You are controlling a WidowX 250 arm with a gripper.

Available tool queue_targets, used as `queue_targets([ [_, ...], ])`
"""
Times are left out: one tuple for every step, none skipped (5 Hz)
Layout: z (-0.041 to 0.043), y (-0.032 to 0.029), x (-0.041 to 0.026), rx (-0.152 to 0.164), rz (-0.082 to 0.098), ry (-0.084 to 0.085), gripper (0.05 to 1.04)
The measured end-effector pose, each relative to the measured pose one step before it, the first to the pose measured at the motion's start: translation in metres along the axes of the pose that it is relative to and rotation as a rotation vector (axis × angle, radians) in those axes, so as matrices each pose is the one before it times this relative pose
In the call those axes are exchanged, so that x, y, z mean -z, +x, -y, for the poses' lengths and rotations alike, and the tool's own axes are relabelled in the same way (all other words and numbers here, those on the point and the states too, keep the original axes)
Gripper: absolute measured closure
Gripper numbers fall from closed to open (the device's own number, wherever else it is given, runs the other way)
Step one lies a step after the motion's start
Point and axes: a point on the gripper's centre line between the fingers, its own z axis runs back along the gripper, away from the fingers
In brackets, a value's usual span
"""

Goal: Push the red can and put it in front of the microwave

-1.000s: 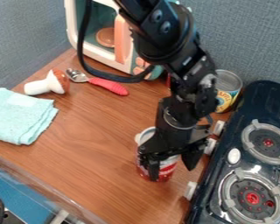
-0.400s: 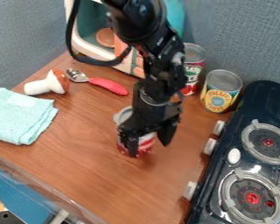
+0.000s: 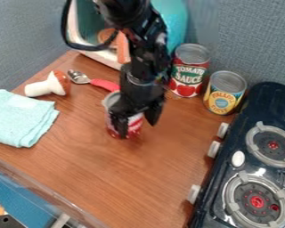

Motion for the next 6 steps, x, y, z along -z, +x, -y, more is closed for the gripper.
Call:
queue_targets([
  [-0.00541, 0.02578, 0.00022, -0.0656, 0.0358, 0.0083, 0.083],
  [-0.00961, 0.02070, 0.00118, -0.0773, 0.0166, 0.0129, 0.084],
  [-0.00179, 0.02068, 0.00262, -0.0617, 0.0184, 0.0078, 0.084],
  [-0.00346, 0.02044, 0.00465, -0.0511, 0.0085, 0.0067, 0.083],
  [-0.00311, 0.00256, -0.00427, -0.0046, 0.0088, -0.0031, 0.083],
  [0.00304, -0.00736, -0.02879, 0.0340, 0.0052, -0.0696, 0.084],
])
